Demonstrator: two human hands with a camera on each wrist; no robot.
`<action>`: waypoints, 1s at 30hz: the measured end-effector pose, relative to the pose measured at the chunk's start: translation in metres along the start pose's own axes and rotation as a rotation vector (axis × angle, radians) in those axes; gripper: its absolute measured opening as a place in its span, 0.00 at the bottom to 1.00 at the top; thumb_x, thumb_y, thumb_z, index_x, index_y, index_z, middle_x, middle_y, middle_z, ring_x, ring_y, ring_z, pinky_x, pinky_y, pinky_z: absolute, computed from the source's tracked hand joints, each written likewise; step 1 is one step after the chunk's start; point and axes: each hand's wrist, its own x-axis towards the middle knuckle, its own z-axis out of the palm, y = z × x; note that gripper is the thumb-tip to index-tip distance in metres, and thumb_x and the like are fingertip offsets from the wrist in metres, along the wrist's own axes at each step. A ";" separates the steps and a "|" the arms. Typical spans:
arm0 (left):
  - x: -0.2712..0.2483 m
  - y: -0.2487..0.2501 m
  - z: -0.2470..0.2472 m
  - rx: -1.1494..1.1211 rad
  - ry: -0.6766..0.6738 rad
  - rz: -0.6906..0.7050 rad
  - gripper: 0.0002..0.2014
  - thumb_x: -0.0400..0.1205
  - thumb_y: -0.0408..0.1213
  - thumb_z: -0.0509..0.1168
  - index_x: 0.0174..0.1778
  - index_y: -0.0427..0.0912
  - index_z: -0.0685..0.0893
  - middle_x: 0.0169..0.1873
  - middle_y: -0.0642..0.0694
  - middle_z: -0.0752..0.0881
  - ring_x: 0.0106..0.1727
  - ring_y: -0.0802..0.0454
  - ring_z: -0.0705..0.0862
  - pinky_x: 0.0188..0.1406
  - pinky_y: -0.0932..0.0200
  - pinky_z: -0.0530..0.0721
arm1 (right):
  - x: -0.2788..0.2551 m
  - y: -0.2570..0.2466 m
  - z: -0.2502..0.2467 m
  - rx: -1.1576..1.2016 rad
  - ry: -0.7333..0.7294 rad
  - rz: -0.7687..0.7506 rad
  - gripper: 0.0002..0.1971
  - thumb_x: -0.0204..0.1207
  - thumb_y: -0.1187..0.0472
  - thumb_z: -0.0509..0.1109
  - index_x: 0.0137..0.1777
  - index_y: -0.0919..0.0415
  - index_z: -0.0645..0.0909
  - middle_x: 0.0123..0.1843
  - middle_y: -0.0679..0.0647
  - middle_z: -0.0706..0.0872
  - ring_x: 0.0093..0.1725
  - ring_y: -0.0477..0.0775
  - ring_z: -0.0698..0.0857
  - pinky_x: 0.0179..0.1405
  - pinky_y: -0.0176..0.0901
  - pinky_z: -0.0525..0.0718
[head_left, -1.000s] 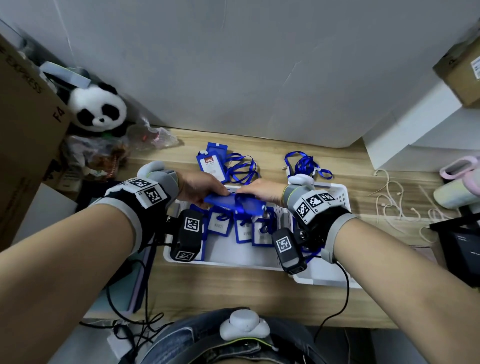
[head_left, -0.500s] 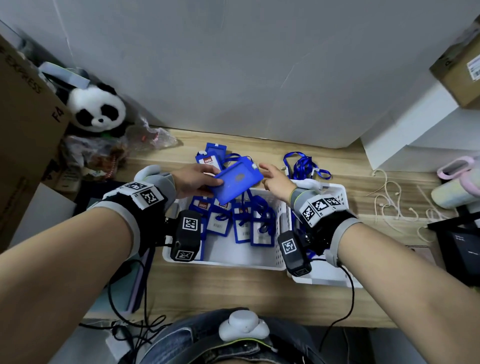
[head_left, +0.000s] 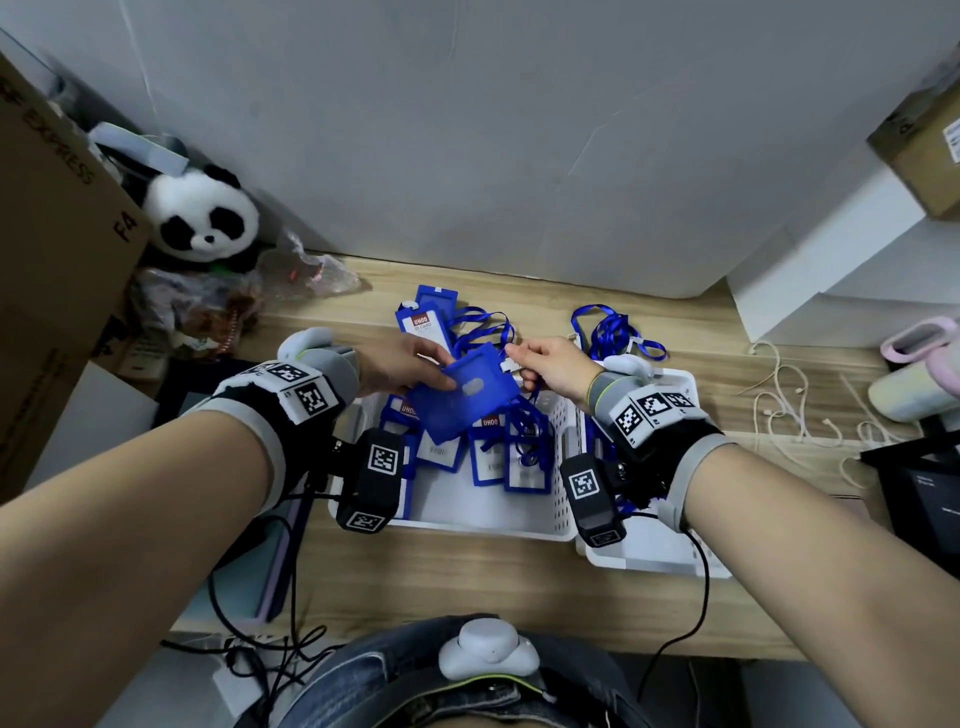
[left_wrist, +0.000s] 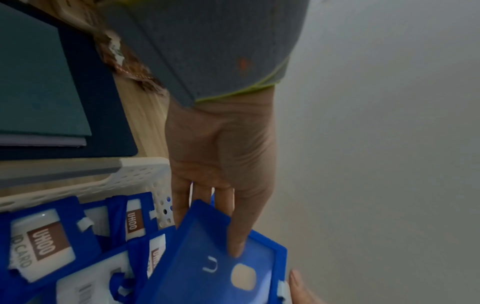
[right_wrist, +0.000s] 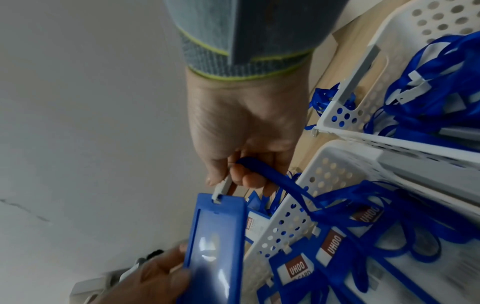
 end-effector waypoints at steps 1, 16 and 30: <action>0.000 0.003 0.004 0.050 -0.004 0.013 0.06 0.76 0.36 0.72 0.42 0.47 0.80 0.37 0.46 0.82 0.36 0.55 0.78 0.27 0.67 0.74 | -0.002 -0.001 0.001 -0.032 0.005 -0.018 0.13 0.83 0.60 0.62 0.35 0.61 0.75 0.25 0.51 0.71 0.25 0.48 0.72 0.33 0.34 0.77; 0.004 0.017 0.025 0.442 0.168 0.196 0.16 0.79 0.46 0.68 0.27 0.46 0.77 0.26 0.50 0.80 0.28 0.58 0.76 0.27 0.66 0.71 | -0.008 -0.014 0.016 0.112 0.019 0.066 0.14 0.83 0.67 0.60 0.34 0.61 0.70 0.18 0.51 0.75 0.14 0.44 0.70 0.25 0.38 0.76; 0.006 0.013 0.021 0.531 0.166 0.305 0.18 0.78 0.41 0.70 0.22 0.44 0.76 0.24 0.45 0.82 0.23 0.55 0.73 0.25 0.65 0.71 | -0.001 -0.029 0.021 0.081 0.048 0.318 0.11 0.82 0.64 0.62 0.37 0.62 0.73 0.15 0.50 0.74 0.10 0.43 0.66 0.31 0.40 0.77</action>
